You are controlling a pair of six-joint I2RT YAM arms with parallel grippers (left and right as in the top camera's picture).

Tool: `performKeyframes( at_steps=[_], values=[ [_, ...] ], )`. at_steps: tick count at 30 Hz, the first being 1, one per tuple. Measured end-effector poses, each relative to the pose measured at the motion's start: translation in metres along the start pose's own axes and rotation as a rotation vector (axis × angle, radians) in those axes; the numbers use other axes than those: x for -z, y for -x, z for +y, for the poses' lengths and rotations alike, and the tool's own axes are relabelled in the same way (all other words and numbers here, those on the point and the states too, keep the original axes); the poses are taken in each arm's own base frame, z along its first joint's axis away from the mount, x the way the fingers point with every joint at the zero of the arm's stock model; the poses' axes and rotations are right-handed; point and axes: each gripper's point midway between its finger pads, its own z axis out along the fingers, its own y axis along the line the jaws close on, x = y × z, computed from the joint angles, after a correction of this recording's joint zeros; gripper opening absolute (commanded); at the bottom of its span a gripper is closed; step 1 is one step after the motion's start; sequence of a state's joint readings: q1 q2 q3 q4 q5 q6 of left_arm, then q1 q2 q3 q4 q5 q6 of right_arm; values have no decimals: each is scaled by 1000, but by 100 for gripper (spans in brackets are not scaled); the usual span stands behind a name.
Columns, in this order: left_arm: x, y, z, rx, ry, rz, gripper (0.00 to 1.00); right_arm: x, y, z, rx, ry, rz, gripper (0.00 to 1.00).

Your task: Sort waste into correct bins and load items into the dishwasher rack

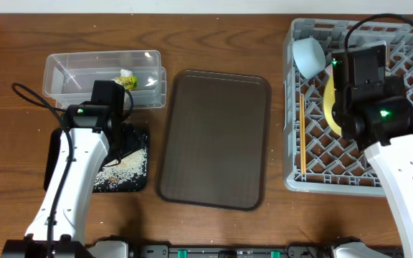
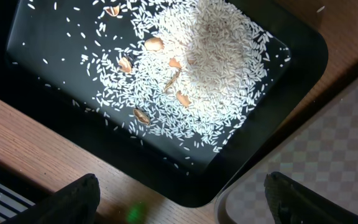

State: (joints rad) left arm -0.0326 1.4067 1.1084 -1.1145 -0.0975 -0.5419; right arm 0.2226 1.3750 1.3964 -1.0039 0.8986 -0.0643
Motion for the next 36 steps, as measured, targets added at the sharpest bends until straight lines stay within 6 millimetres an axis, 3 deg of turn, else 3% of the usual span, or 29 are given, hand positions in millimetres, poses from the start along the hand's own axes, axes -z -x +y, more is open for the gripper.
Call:
performKeyframes(
  at_steps=[5,15,16,19,20,23,29,32,34,36],
  values=[
    [0,0,0,0,0,0,87,-19,-5,18,51,-2,65,1],
    [0,0,0,0,0,0,87,-56,-17,75,90,54,184,2],
    [0,0,0,0,0,0,87,-57,-18,77,72,58,190,7],
    [0,0,0,0,0,0,87,-55,-17,80,-20,62,187,46],
    [0,0,0,0,0,0,87,-54,-17,80,-46,68,187,52],
    [0,0,0,0,0,0,87,-48,-14,79,-137,102,176,64],
    [0,0,0,0,0,0,88,-24,-19,68,-276,261,178,77],
    [0,0,0,0,0,0,88,-6,-23,75,-335,422,195,84],
    [0,0,0,-4,0,0,88,6,-23,84,-352,518,203,96],
    [0,0,0,-24,-1,0,88,18,-23,94,-361,611,216,99]
  ],
)
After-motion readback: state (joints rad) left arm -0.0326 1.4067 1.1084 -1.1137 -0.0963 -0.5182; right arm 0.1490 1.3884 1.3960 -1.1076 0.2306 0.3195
